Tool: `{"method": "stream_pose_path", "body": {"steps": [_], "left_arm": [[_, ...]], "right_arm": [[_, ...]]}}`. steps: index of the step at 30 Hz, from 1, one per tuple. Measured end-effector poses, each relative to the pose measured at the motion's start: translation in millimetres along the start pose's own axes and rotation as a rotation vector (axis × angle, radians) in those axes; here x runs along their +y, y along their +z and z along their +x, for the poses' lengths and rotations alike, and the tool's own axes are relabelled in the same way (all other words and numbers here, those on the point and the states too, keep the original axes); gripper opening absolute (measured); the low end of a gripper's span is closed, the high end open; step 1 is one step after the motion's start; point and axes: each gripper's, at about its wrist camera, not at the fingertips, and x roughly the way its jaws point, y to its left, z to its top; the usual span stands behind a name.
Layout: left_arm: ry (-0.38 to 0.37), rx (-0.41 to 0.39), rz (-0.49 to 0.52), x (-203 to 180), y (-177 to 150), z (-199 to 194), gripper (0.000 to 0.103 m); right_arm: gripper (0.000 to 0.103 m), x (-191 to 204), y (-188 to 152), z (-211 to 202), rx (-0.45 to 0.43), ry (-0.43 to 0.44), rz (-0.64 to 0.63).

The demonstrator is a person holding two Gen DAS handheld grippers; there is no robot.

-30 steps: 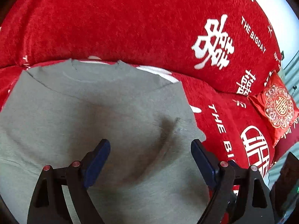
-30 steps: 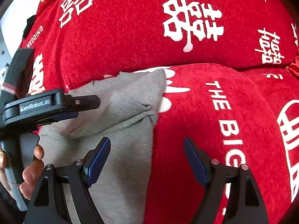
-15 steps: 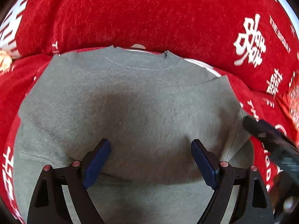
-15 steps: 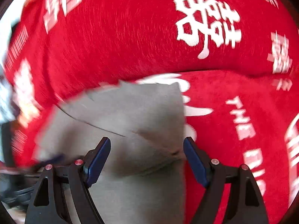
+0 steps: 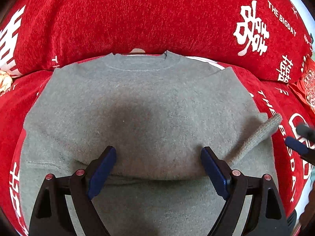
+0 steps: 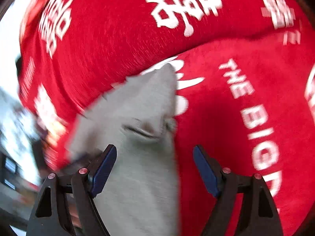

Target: Fold small clothes

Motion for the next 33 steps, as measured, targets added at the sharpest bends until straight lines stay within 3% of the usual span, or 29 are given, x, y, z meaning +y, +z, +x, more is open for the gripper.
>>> {"method": "stream_pose_path", "body": {"steps": [5,8,9,10,12,17,20,23,24,25,33], "left_arm": [[0.011,-0.01,0.03,-2.8,-4.8,-1.8,0.088],[0.017,-0.007,0.027,-3.7,-4.5,-1.5,0.088],[0.02,-0.006,0.029,-4.4,-4.5,-1.5,0.088],[0.022,-0.005,0.032,-5.1,-4.4,-1.7,0.088],[0.019,-0.001,0.034,-5.3,-3.9,-2.8,0.088],[-0.004,0.005,0.011,0.7,-1.6,-2.9,0.088],[0.011,-0.001,0.032,-3.0,-3.6,-2.4,0.088],[0.016,-0.002,0.046,-5.9,-4.7,-0.8,0.093],[0.019,-0.003,0.047,-6.8,-4.5,-0.5,0.093],[0.02,-0.003,0.046,-7.0,-4.4,-0.8,0.093],[0.001,-0.003,0.017,-2.3,-3.0,-5.1,0.093]], "right_arm": [[0.071,4.1,0.8,34.2,0.079,0.041,0.058],[0.06,5.8,-1.5,48.8,0.106,0.037,0.062],[0.05,8.0,-1.9,54.6,0.115,0.025,0.049],[0.031,8.8,-2.7,56.7,0.122,0.009,0.035],[0.004,15.1,-2.4,59.1,0.118,-0.048,-0.016],[0.003,34.1,-5.2,45.7,0.073,-0.139,-0.154],[0.007,29.5,-8.5,39.0,0.071,-0.127,-0.159],[0.032,14.4,-12.3,37.0,0.077,-0.104,-0.12],[0.047,9.9,-13.7,37.0,0.078,-0.099,-0.107],[0.055,5.2,-15.1,36.1,0.078,-0.085,-0.096],[0.054,8.4,-18.0,49.5,0.072,-0.082,-0.156]]}}
